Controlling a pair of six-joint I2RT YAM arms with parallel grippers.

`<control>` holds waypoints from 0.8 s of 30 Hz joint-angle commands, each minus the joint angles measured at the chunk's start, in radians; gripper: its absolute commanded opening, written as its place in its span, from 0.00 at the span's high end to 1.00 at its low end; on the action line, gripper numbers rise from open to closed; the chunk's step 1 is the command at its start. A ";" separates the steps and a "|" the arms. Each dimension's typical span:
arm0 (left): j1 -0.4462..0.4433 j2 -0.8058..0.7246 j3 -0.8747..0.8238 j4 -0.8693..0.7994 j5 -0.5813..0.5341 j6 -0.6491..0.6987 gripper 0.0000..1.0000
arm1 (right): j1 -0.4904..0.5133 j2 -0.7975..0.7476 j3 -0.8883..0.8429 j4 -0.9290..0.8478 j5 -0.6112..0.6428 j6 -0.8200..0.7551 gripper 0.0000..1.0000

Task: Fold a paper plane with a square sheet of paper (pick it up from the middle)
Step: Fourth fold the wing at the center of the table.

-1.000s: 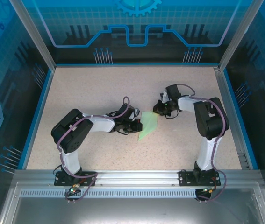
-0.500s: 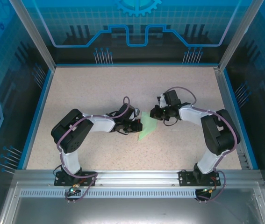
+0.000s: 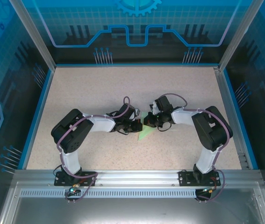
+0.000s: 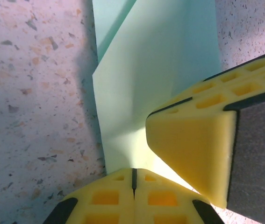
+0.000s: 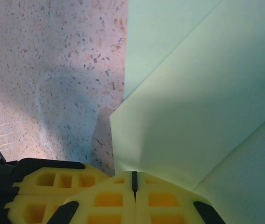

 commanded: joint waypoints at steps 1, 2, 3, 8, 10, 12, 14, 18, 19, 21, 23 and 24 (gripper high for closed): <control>-0.021 0.040 -0.013 -0.153 -0.010 0.006 1.00 | -0.005 0.035 -0.012 0.003 0.012 0.017 0.96; -0.021 0.039 -0.013 -0.156 -0.011 0.007 1.00 | -0.007 0.041 -0.012 0.000 0.014 0.018 0.96; -0.020 0.037 -0.013 -0.155 -0.011 0.006 1.00 | -0.006 0.047 -0.012 0.000 0.018 0.019 0.96; -0.020 0.014 -0.005 -0.158 -0.006 0.005 1.00 | -0.018 0.070 -0.012 -0.011 0.044 0.019 0.96; -0.020 -0.007 0.006 -0.156 0.009 0.004 1.00 | -0.021 0.080 -0.037 -0.018 0.049 0.016 0.96; -0.021 -0.045 0.019 -0.151 0.043 0.007 1.00 | -0.024 0.082 -0.041 -0.025 0.053 0.014 0.96; -0.021 -0.088 0.035 -0.150 0.075 0.013 1.00 | -0.024 0.082 -0.041 -0.037 0.063 0.010 0.96; -0.021 -0.132 0.013 -0.110 0.110 -0.010 0.99 | -0.026 0.087 -0.044 -0.041 0.061 0.011 0.96; -0.021 -0.134 0.002 -0.100 0.114 -0.018 0.99 | -0.026 0.089 -0.045 -0.039 0.062 0.012 0.96; -0.021 -0.127 -0.014 -0.082 0.125 -0.030 0.99 | -0.027 0.088 -0.046 -0.034 0.057 0.014 0.96; -0.024 -0.113 -0.027 -0.065 0.132 -0.042 0.99 | -0.027 0.092 -0.044 -0.033 0.054 0.016 0.96; -0.025 -0.103 -0.028 -0.061 0.136 -0.043 0.99 | -0.027 0.093 -0.044 -0.034 0.054 0.014 0.96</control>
